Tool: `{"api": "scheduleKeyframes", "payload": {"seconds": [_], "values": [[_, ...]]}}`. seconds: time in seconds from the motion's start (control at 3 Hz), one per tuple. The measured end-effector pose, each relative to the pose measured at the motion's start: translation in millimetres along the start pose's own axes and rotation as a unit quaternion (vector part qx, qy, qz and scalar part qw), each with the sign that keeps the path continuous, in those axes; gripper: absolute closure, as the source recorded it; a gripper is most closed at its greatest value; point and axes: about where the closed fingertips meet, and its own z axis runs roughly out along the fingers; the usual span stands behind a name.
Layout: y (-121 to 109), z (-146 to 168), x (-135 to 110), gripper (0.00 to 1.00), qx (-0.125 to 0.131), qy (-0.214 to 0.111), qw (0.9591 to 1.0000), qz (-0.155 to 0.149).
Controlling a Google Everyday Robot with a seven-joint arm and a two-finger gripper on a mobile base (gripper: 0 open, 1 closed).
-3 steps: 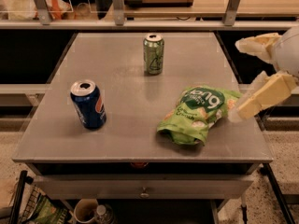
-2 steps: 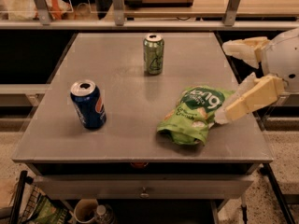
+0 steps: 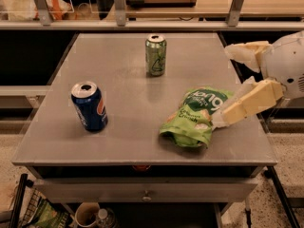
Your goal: Knock pepsi can over
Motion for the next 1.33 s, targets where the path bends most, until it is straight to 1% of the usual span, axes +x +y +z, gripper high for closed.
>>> {"api": "scheduleKeyframes", "payload": {"seconds": [0.33,0.67,1.0,1.33], "values": [[16.3,31.9,-10.9,0.0,0.001,-0.015,0.9999,0.003],[33.4,72.6,-24.9,0.0,-0.008,-0.035,0.9993,-0.004],[47.9,114.1,-39.5,0.0,-0.019,-0.051,0.9981,-0.03],[44.7,192.3,-55.0,0.0,-0.017,-0.086,0.9946,-0.056]]}}
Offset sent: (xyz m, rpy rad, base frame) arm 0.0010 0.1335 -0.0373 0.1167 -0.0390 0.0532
